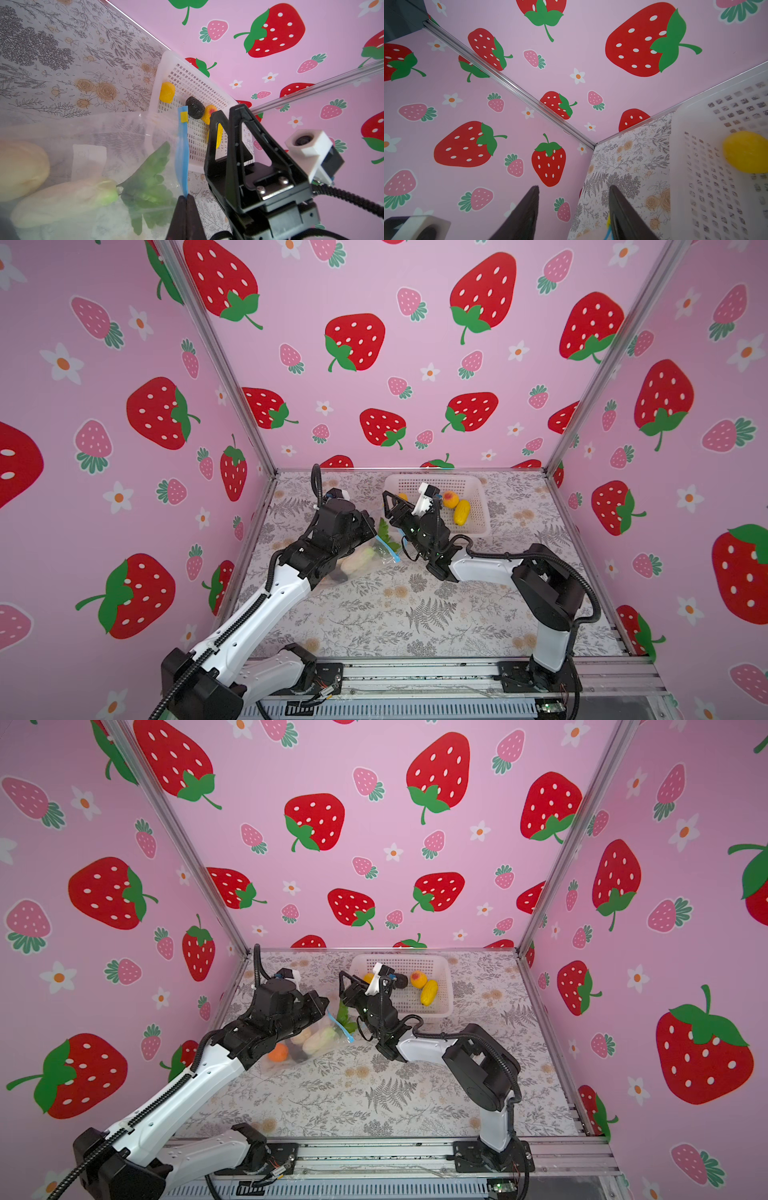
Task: Place the food in the zip-top bag and seal the zipper
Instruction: 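Open the right gripper to drop the radish into the bag, then move the right gripper back over the basket toward the dark eggplant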
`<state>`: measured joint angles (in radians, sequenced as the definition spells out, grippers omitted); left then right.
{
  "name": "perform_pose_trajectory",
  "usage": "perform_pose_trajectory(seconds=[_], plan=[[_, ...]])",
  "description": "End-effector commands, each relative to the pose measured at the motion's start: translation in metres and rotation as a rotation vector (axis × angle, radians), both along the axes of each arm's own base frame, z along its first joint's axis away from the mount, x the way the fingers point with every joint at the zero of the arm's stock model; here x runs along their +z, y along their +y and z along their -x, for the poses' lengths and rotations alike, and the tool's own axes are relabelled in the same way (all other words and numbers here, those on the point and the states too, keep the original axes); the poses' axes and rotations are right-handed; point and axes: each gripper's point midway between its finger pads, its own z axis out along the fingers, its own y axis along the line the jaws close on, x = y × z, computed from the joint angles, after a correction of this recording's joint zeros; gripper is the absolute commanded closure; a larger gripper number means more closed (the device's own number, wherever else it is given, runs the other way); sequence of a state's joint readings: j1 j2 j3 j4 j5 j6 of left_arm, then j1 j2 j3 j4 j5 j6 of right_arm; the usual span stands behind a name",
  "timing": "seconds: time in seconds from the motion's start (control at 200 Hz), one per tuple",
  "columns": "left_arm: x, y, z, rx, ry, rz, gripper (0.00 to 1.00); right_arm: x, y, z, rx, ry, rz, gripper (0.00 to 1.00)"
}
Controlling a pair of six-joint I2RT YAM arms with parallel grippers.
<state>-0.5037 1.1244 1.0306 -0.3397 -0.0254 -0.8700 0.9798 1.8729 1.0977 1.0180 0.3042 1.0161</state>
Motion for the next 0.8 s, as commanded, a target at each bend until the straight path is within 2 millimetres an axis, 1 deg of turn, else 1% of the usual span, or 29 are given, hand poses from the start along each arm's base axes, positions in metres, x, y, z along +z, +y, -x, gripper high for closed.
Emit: perform_pose_trajectory(seconds=[0.0,0.14,0.2,0.24,0.29,0.395,0.5,0.54,0.56,0.645,0.66,0.725,0.765,0.795], plan=[[0.011,0.004,0.0,0.019,-0.032,0.024,1.0,0.023,-0.004,0.005,-0.01,-0.046,-0.029,0.44],[0.009,0.005,0.001,0.021,-0.03,0.016,1.0,0.038,-0.007,0.01,-0.011,-0.097,0.031,0.44],[0.01,0.006,0.001,0.023,-0.033,0.014,1.0,0.045,-0.009,0.011,-0.009,-0.123,0.093,0.45],[0.01,0.006,0.001,0.024,-0.034,0.011,1.0,0.042,-0.008,0.012,0.002,-0.125,0.157,0.46],[0.01,0.008,0.002,0.028,-0.038,0.005,1.0,0.046,-0.009,0.013,0.018,-0.144,0.217,0.46],[0.01,0.011,0.002,0.032,-0.044,-0.002,1.0,0.037,-0.019,0.009,0.029,-0.142,0.331,0.46],[0.012,0.011,0.003,0.029,-0.049,0.0,1.0,0.02,-0.028,-0.002,0.073,-0.115,0.465,0.45],[0.012,0.01,0.003,0.025,-0.049,0.001,1.0,0.014,-0.034,-0.01,0.077,-0.093,0.514,0.46],[0.013,0.009,0.003,0.021,-0.048,0.001,1.0,0.007,-0.038,-0.014,0.073,-0.073,0.547,0.46],[0.011,0.008,0.004,0.014,-0.039,-0.001,1.0,-0.004,-0.052,-0.032,0.058,-0.041,0.664,0.46],[0.01,0.008,0.003,0.013,-0.039,-0.001,1.0,-0.009,-0.056,-0.036,0.052,-0.031,0.694,0.45],[0.009,0.008,0.004,0.014,-0.038,-0.002,1.0,-0.018,-0.065,-0.044,0.064,-0.047,0.777,0.43],[0.009,0.008,0.003,0.015,-0.04,0.001,1.0,-0.023,-0.075,-0.051,0.04,-0.056,0.818,0.42],[0.01,0.008,0.003,0.015,-0.042,0.001,1.0,-0.028,-0.087,-0.059,0.006,-0.044,0.84,0.41]])
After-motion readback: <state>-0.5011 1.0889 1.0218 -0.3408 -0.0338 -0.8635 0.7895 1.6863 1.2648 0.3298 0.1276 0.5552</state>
